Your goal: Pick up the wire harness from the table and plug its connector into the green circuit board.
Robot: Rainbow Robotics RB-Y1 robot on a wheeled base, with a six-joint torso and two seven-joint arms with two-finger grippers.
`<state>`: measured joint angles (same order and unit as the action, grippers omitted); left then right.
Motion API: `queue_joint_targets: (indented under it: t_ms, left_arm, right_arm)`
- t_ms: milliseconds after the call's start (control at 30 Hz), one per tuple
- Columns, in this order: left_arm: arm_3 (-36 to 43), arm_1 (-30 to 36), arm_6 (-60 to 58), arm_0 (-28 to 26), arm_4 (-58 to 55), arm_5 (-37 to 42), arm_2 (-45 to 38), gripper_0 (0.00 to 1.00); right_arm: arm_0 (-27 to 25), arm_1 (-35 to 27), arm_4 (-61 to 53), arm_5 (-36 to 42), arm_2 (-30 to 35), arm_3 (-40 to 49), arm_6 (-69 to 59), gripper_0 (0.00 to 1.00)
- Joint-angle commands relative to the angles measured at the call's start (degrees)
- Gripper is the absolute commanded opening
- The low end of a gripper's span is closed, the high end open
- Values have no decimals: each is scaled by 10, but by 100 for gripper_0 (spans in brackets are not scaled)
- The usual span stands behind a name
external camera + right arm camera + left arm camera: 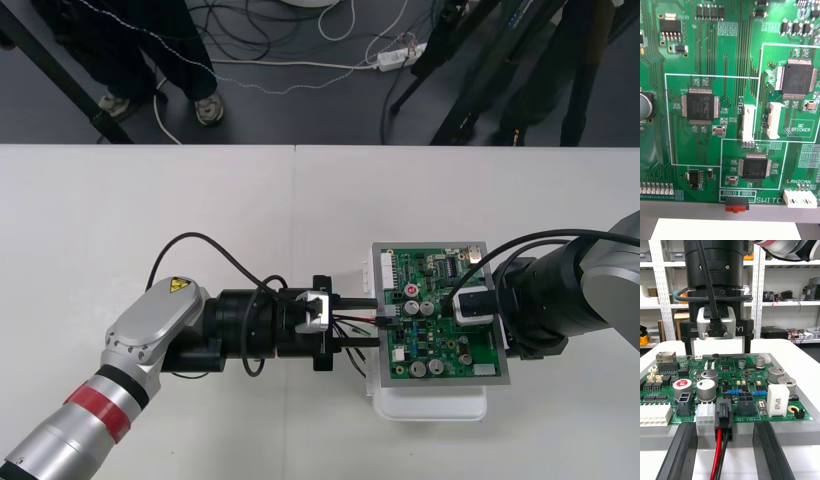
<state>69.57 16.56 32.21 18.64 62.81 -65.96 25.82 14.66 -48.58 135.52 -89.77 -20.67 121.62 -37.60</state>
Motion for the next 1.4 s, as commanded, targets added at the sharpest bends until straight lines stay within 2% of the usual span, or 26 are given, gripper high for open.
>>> queue_joint_targets:
  t_ms: [33, 567, 1067, 1400]
  left_arm:
    - [43, 33, 20, -20, -18, -4, 12, 44]
    - [111, 132, -8, -42, -40, -5, -38, 44]
    - [284, 329, -199, -40, -41, 8, -107, 44]
    - [432, 448, -375, -37, -47, 31, -169, 43]
  right_arm:
    - [12, -3, -8, -2, 3, 18, -3, 100]
    - [12, -4, -5, -2, 5, 18, -2, 100]
    - [12, -18, -17, -2, 31, 18, 11, 100]
    - [12, -73, -109, -2, 90, 18, 35, 100]
